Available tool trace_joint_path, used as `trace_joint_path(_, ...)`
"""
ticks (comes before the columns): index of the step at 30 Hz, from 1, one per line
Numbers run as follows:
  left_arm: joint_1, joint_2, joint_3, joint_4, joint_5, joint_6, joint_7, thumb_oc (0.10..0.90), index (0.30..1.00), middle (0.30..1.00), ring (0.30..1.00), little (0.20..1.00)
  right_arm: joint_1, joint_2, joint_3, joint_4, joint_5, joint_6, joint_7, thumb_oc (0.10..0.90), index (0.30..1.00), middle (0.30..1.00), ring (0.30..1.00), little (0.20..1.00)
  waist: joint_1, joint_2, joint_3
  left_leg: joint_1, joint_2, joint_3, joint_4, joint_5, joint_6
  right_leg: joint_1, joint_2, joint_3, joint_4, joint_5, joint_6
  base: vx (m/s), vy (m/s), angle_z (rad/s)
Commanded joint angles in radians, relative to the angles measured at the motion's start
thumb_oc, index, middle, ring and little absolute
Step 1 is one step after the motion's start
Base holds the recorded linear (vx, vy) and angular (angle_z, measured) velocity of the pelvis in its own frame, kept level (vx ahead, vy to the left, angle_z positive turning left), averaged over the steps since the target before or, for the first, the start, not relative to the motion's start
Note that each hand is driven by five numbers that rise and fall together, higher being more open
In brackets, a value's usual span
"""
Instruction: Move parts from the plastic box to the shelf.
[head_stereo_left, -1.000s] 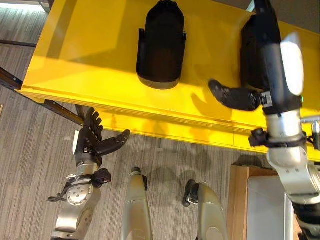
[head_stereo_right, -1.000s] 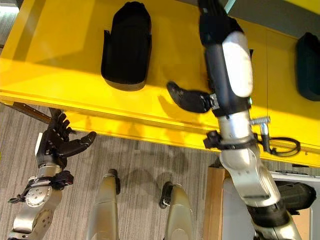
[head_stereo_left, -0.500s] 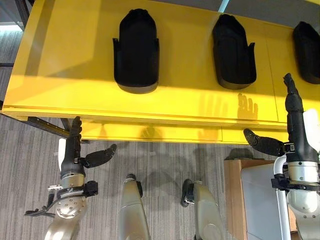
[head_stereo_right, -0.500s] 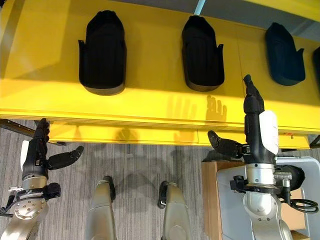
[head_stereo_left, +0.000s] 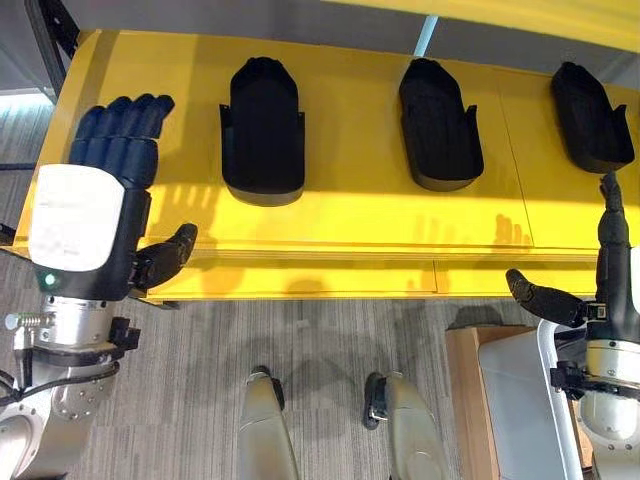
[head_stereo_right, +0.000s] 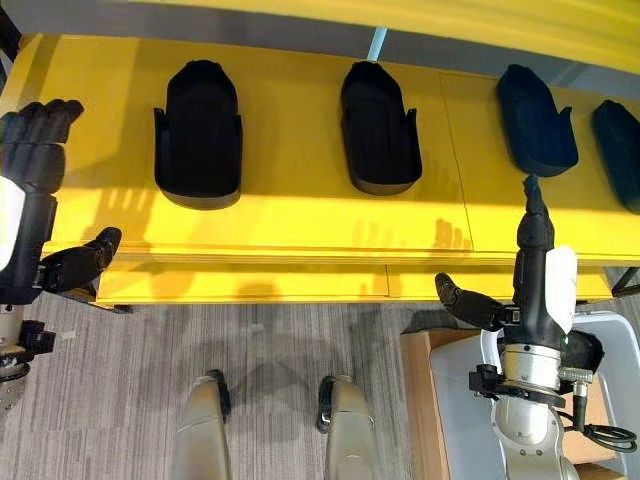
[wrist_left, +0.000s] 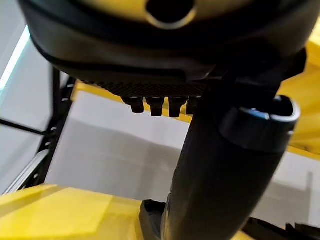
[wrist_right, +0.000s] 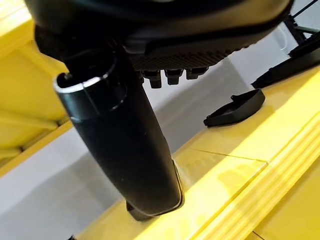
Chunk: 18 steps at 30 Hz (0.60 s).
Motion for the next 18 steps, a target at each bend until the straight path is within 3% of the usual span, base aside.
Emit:
trace_joint_path(1,-0.077,0.017,0.018,-0.047,0.070,-0.004,0.032,0.900,1.000,1.000,1.000,1.000,-0.063,-0.020,-0.088,-0.016,-0.007,-0.040,-0.088,0.900,1.000,1.000,1.000,1.000,-0.017,0.025,-0.064,0.044,0.074,-0.019,-0.045,0.018,-0.020,0.057,-0.005,0.039,-0.045,-0.005,0.006,0.00,0.000,0.00)
trace_joint_path(18,-0.166,-0.030,-0.075,-0.081,0.060,0.001,-0.051,0.900,1.000,1.000,1.000,1.000,-0.080,0.015,-0.085,-0.021,-0.030,0.007,-0.095,0.900,1.000,1.000,1.000,1.000,-0.026,0.022,-0.059,0.044,0.076,-0.013,-0.041,0.017,-0.020,0.051,0.001,0.054,-0.043,-0.003,0.005,0.00,-0.001,-0.01)
